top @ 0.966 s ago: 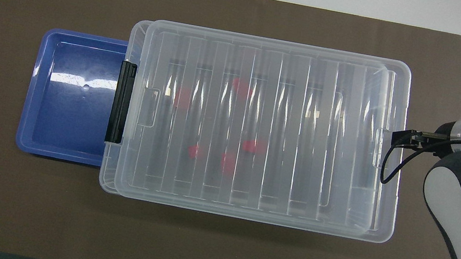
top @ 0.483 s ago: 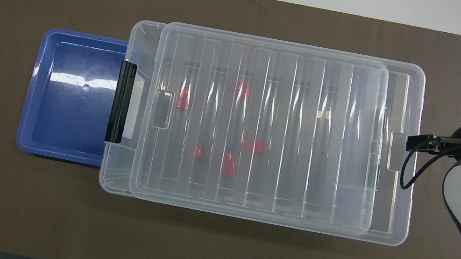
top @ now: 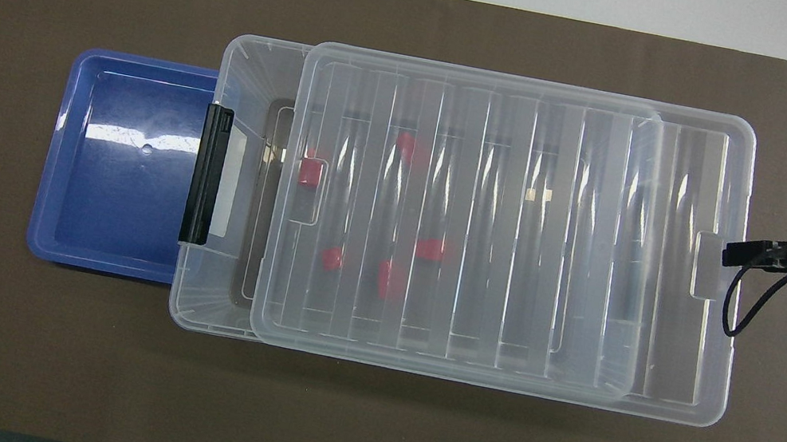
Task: Place red block in blue tray from box
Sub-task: 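Slide the clear lid with the right gripper away from the blue tray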
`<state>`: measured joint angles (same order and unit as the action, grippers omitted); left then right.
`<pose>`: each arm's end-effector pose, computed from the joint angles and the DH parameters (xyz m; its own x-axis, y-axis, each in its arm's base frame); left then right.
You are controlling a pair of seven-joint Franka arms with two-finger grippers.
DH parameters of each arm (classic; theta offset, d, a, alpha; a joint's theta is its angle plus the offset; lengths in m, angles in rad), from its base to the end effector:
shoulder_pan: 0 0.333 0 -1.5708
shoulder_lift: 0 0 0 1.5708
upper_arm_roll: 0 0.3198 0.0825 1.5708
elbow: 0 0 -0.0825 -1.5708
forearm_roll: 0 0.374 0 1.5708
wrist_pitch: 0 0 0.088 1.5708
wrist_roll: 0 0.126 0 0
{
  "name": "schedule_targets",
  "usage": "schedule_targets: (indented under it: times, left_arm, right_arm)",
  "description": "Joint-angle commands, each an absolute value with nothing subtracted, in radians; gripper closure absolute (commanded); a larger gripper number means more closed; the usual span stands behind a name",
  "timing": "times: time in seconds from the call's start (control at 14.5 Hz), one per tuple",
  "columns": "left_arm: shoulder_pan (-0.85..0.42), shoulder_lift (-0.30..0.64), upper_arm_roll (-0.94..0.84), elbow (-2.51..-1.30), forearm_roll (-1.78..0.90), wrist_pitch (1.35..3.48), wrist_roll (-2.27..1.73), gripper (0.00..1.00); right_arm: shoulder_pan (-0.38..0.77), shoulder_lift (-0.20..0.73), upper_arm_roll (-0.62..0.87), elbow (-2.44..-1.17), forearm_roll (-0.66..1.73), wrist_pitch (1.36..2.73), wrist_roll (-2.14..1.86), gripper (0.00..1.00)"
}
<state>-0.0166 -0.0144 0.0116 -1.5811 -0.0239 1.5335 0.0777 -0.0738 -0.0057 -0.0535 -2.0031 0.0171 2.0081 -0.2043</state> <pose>0.5353 -0.0057 0.6092 0.9960 -0.0835 -0.0312 -0.0827 -0.9962 0.0266 0.5404 -0.0679 0.4486 0.9975 0.0697 0.0136 0.0699 -0.9975 -0.0134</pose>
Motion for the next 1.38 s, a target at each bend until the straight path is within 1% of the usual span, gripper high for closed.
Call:
schedule_targets:
  times: [0.0,0.69,1.31]
  left_arm:
    - [-0.008,-0.017,0.008,-1.583,-0.018,1.520,0.084,0.00]
    - [-0.008,-0.017,0.008,-1.583,-0.018,1.520,0.083,0.00]
    - [-0.008,-0.017,0.008,-1.583,-0.018,1.520,0.084,0.00]
  right_arm:
    - [-0.110,-0.025,-0.048,-2.025,0.009,2.029,-0.264,0.00]
    - [-0.187,-0.020,-0.048,-2.023,0.008,2.051,-0.388,0.00]
    - [-0.232,-0.018,-0.049,-2.019,0.006,2.052,-0.472,0.00]
